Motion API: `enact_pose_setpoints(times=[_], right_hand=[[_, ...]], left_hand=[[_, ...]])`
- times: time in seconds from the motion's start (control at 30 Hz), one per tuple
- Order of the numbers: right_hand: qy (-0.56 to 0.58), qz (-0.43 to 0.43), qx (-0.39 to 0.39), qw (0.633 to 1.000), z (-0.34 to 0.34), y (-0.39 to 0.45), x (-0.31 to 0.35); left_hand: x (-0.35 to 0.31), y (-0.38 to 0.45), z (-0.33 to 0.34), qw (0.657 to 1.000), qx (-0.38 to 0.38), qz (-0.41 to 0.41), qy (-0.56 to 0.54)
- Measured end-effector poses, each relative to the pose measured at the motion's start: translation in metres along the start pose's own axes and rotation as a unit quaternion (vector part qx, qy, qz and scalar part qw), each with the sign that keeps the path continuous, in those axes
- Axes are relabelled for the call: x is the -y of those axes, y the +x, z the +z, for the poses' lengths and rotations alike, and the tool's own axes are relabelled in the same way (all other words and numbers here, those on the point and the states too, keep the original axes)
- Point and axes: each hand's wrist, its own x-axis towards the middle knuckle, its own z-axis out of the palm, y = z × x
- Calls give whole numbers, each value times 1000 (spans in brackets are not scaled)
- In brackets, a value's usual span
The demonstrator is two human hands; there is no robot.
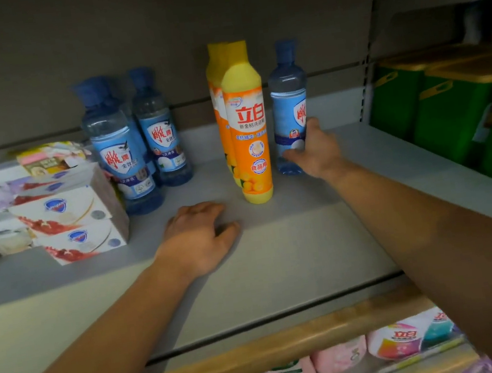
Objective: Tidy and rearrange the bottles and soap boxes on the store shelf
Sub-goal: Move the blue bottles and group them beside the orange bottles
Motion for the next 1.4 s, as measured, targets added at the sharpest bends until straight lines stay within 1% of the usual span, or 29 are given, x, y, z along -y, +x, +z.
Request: enact_pose_setpoints(times=[0.33,0.77,0.87,0.93,1.03,1.13,1.27,1.33,1.4], right_hand=[[26,11,9,1000,32,46,6],[21,2,6,1000,53,71,5],[11,6,20,1000,52,74,3],[11,20,45,999,49,73,1],[8,41,74,996,41,64,-4],[-12,55,73,996,27,45,-9],[16,71,35,997,4,-2,-10],[35,80,12,996,-6,-30,-4],[63,71,4,995,-13,-59,7]], left_hand=[[-2,2,0,1000,5,-11,-3],[2,5,4,1000,0,-14,-18],[3,6,4,1000,-1,-15,-21],[3,6,5,999,1,-16,-28],[4,6,4,999,6,-17,-35],[4,6,2,999,14,-18,-39],[4,6,-1,997,22,-22,-64],[4,4,-6,994,2,-29,-102],[2,0,-14,987,-25,-38,-157]])
